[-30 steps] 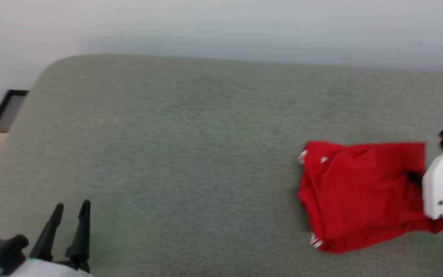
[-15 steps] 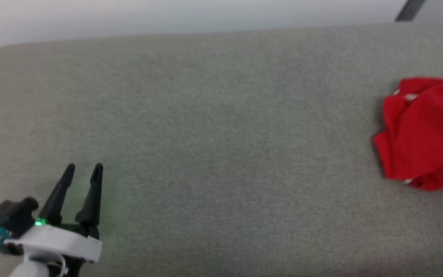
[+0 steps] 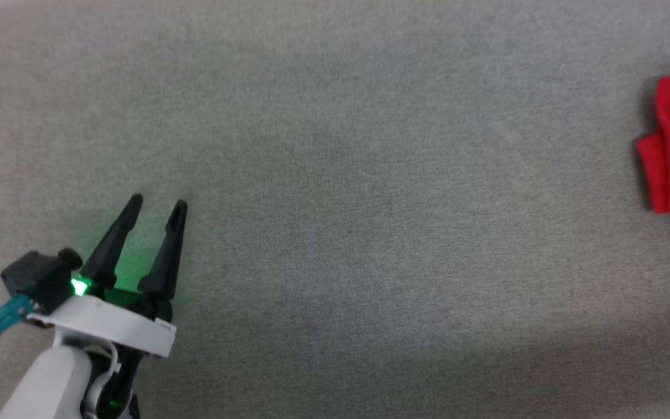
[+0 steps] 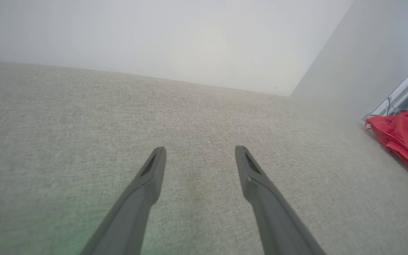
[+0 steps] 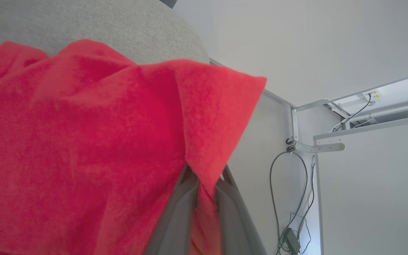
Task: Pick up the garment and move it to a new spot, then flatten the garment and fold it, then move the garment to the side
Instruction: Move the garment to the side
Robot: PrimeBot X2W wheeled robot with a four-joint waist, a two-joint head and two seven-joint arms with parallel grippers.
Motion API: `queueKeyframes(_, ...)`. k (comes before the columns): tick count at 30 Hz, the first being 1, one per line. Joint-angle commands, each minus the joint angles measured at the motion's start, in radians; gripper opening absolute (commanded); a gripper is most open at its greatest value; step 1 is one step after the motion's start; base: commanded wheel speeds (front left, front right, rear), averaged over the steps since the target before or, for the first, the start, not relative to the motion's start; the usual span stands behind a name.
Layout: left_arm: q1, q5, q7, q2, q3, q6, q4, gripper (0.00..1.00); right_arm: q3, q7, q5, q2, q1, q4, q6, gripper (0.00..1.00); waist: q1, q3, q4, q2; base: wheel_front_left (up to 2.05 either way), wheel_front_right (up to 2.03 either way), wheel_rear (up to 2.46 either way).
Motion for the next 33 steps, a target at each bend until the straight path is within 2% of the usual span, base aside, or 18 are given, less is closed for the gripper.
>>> queueKeyframes(1, -0.014, -0.005, -0.004, 0.006, -0.004, -0.004, -0.002, 1.0, 0.003, -0.012, -0.002, -0.001, -0.019, 0.01, -0.002, 0.0, 0.0, 0.032, 0.004, 0.0, 0.0, 0.0, 0.0)
queueKeyframes(6, -0.056, -0.017, -0.004, 0.013, -0.038, -0.004, 0.0, 1.0, -0.004, -0.058, -0.044, 0.03, -0.056, 0.093, -0.002, 0.0, 0.0, 0.067, 0.022, 0.0, 0.0, 0.0, 0.0)
queueKeyframes(18, -0.091, -0.031, -0.003, 0.023, -0.052, -0.004, 0.004, 1.0, -0.071, -0.14, -0.12, 0.159, -0.117, 0.263, -0.002, 0.0, 0.0, 0.099, 0.039, 0.0, 0.0, 0.0, 0.0)
queueKeyframes(19, -0.09, -0.031, -0.003, 0.022, -0.05, -0.004, 0.006, 1.0, -0.078, -0.145, -0.122, 0.163, -0.123, 0.273, -0.002, 0.05, 0.0, 0.096, 0.037, 0.0, 0.0, 0.0, 0.0)
queueKeyframes(21, -0.084, -0.032, -0.003, 0.02, -0.047, -0.004, 0.009, 1.0, -0.084, -0.147, -0.134, 0.177, -0.133, 0.288, -0.002, 0.35, 0.0, 0.084, 0.033, 0.0, 0.0, 0.0, 0.0)
queueKeyframes(22, -0.08, -0.03, -0.003, 0.02, -0.044, -0.004, 0.011, 1.0, -0.09, -0.145, -0.135, 0.182, -0.138, 0.295, -0.002, 0.84, 0.0, 0.077, 0.031, 0.0, 0.0, 0.0, 0.0)
queueKeyframes(23, -0.075, -0.029, -0.003, 0.02, -0.041, -0.004, 0.011, 1.0, -0.098, -0.138, -0.134, 0.186, -0.14, 0.306, -0.002, 1.0, 0.0, 0.069, 0.028, 0.0, 0.0, 0.0, 0.0)
queueKeyframes(33, -0.002, -0.031, -0.003, 0.014, -0.002, -0.003, 0.028, 1.0, -0.14, -0.193, -0.111, 0.237, -0.12, 0.342, -0.002, 1.0, 0.0, -0.058, 0.025, 0.0, 0.0, 0.0, 0.0)
